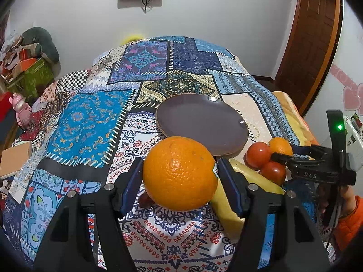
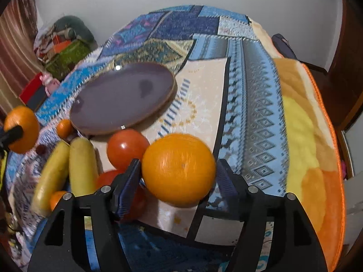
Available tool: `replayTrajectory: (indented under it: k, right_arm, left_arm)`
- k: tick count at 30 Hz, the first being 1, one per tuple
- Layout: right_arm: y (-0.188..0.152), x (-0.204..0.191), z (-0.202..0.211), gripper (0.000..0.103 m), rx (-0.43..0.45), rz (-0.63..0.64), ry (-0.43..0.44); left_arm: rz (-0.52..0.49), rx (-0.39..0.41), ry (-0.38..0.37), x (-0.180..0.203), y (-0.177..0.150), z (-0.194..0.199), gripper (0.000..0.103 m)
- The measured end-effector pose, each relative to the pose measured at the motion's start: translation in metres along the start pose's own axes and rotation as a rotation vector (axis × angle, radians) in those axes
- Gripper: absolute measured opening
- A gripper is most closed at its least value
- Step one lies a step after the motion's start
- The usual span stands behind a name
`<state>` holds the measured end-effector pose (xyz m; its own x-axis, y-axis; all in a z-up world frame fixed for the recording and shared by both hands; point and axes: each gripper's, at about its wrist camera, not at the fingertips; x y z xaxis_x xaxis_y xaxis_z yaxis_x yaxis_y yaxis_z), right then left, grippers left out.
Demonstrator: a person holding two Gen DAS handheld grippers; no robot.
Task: Organize fruits
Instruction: 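Grasp a large orange with the left tool while the right tool grasps another orange, then lower both oranges onto the purple plate and open both tools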
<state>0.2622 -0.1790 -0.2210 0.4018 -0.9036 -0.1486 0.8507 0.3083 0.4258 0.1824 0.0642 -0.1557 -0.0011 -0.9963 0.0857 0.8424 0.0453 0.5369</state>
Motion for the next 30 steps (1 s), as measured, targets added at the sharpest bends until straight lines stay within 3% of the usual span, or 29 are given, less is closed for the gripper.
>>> replayTrajectory:
  k: [6,15,24,30]
  right_arm:
    - [0.002,0.013,-0.008,0.064,-0.024,-0.04,0.085]
    - [0.008,0.012,0.011,0.062,0.027,-0.025,0.054]
    - [0.049,0.002,0.035,0.062,0.132,0.021,0.046]
    - [0.078,-0.013,0.027,0.062,0.154,0.057,0.057]
  left_arm:
    - [0.002,0.005,-0.009,0.0,0.008,0.0,0.066]
    - [-0.021,0.047,0.0,0.004,0.035,0.005,0.066]
    - [-0.028,0.069,-0.01,0.007,0.075,-0.006,0.066]
    - [-0.015,0.033,-0.011,0.002,0.104,-0.032,0.066]
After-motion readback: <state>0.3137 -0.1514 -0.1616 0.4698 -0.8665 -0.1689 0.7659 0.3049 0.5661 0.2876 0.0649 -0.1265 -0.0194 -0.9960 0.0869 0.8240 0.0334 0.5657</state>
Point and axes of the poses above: each gripper's, at about its wrist camera, not at the fingertips, and z roughly against the way its jaws point, x to its right, y to its top, and after that the axes turned 12 degrees about -x, right-handed
